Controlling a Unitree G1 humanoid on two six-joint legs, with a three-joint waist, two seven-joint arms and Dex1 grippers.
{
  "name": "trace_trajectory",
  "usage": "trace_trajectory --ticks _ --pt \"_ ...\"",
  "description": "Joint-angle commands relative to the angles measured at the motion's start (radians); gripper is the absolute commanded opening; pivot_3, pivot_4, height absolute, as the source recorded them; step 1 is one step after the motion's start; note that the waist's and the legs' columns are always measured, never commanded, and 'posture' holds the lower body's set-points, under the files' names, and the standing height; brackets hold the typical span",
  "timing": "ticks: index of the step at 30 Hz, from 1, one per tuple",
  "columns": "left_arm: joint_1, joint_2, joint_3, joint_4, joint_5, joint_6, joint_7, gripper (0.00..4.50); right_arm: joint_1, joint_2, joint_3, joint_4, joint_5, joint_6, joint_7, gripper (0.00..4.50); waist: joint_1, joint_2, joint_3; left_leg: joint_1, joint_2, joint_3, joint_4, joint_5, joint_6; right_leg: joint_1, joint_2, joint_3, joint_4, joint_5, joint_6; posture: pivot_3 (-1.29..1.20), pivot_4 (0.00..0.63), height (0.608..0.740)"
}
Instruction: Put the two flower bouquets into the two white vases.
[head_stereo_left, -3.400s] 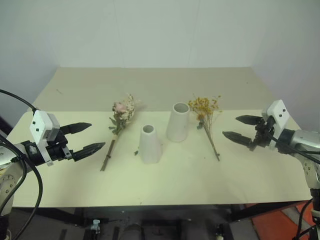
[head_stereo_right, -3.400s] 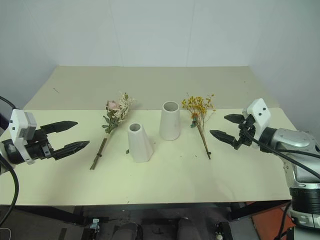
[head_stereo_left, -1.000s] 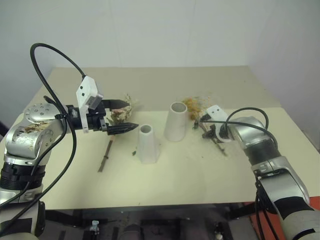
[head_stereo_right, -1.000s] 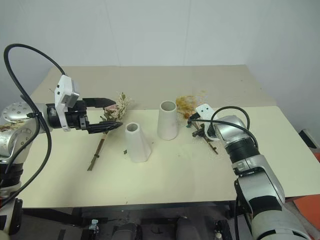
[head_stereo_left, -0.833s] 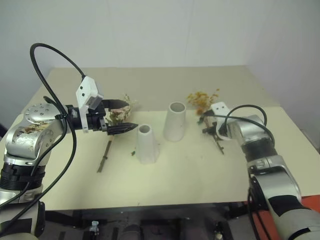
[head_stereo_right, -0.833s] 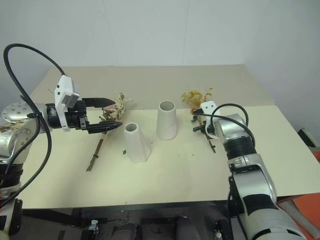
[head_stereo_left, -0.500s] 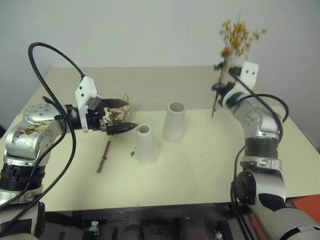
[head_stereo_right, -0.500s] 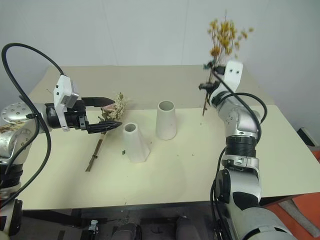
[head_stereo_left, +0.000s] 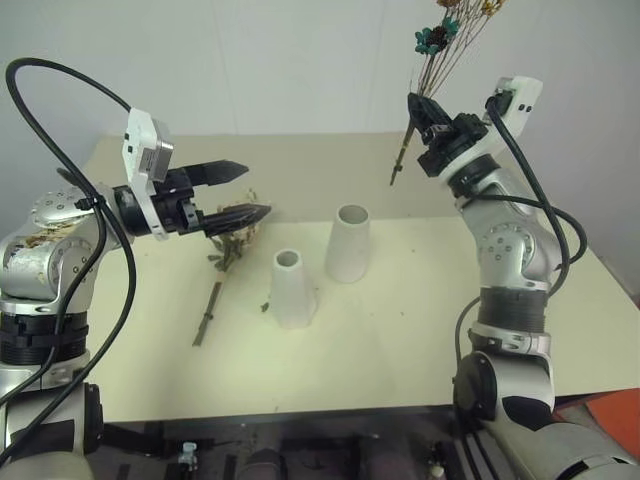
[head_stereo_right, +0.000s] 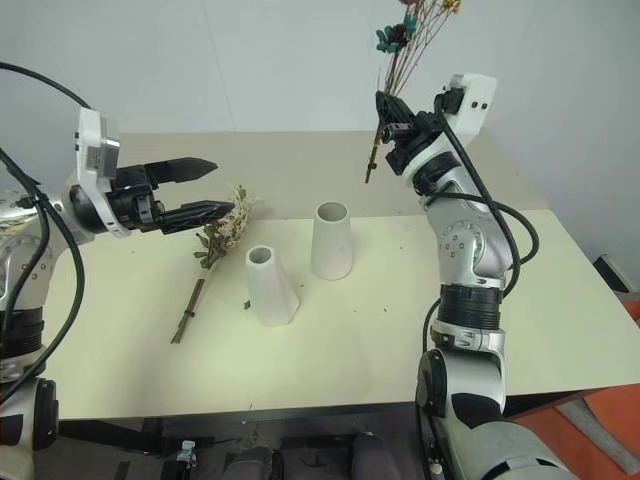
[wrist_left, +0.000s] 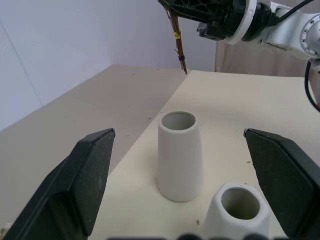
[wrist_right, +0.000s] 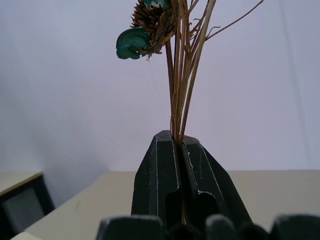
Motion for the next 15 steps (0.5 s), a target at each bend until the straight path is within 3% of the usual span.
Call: trace_trajectory --ticks 1,15 --pt "-0.013 0.017 0.033 -0.002 -0.021 0.003 -0.015 4.5 -0.019 0.016 0.036 -0.03 0.016 -0.061 0.045 0.03 -0.001 0.0 0.0 0.0 0.0 0.0 0.0 0.0 0.0 0.0 0.0 0.0 0.0 0.0 0.0 0.0 0.15 0.74" --pt "-0.01 0.038 0.019 -0.001 -0.018 0.011 -0.043 4.5 0.052 0.066 0.18 0.076 -0.106 -0.287 0.143 0.03 0.001 0.0 0.0 -0.001 0.0 0.0 0.0 0.0 0.0 0.0 0.0 0.0 0.0 0.0 0.0 0.0 0.15 0.74"
